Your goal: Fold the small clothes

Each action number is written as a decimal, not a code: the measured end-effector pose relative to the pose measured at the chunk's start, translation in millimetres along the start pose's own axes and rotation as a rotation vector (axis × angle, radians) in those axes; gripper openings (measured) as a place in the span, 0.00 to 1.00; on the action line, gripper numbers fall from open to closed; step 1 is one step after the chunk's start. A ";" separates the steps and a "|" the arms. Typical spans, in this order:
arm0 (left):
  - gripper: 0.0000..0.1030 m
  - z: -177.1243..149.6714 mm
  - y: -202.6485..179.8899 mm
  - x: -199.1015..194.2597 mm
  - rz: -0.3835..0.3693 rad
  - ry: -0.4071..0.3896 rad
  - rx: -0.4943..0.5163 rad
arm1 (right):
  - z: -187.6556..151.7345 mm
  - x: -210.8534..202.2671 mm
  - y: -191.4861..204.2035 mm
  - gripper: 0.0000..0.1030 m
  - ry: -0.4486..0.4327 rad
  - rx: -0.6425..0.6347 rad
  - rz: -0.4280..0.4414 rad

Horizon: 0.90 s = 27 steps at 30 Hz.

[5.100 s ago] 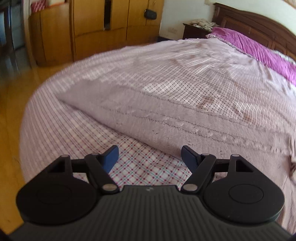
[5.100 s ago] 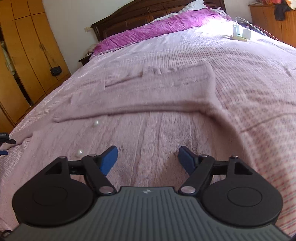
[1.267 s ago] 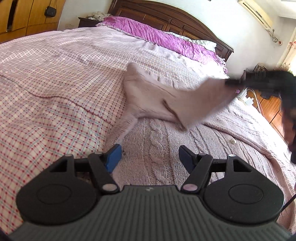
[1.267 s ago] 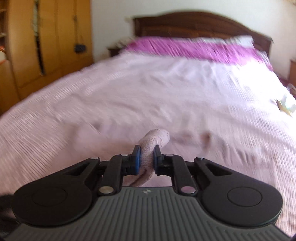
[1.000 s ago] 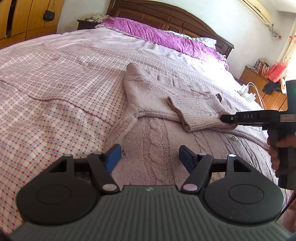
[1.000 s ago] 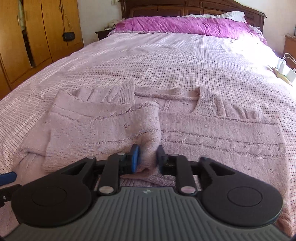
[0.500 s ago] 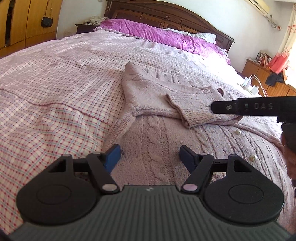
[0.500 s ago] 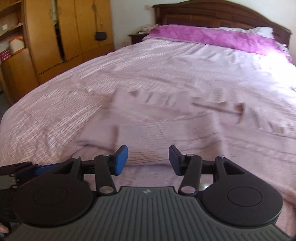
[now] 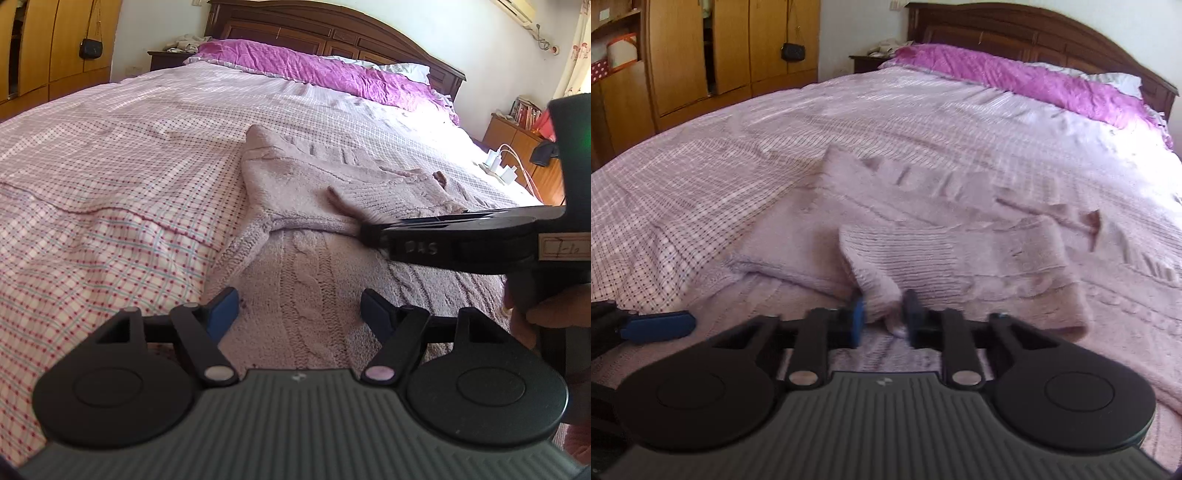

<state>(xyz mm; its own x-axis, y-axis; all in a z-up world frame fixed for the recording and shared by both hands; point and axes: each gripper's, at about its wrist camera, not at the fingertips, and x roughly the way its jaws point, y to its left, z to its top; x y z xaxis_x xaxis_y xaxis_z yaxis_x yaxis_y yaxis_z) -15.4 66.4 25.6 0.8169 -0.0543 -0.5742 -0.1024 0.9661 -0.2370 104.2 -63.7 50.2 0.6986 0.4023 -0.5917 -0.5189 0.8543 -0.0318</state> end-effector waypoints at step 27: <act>0.75 -2.1 -9.4 1.9 0.033 0.005 0.055 | -71.2 -90.4 -259.0 0.20 -0.100 0.708 -0.267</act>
<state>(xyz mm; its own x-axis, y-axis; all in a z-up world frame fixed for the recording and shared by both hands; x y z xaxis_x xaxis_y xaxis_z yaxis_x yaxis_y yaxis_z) -14.1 56.6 25.2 0.8108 -0.0227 -0.5848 -0.0984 0.9797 -0.1746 140.3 -344.7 54.5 0.8147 0.1515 -0.5597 0.0905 0.9202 0.3808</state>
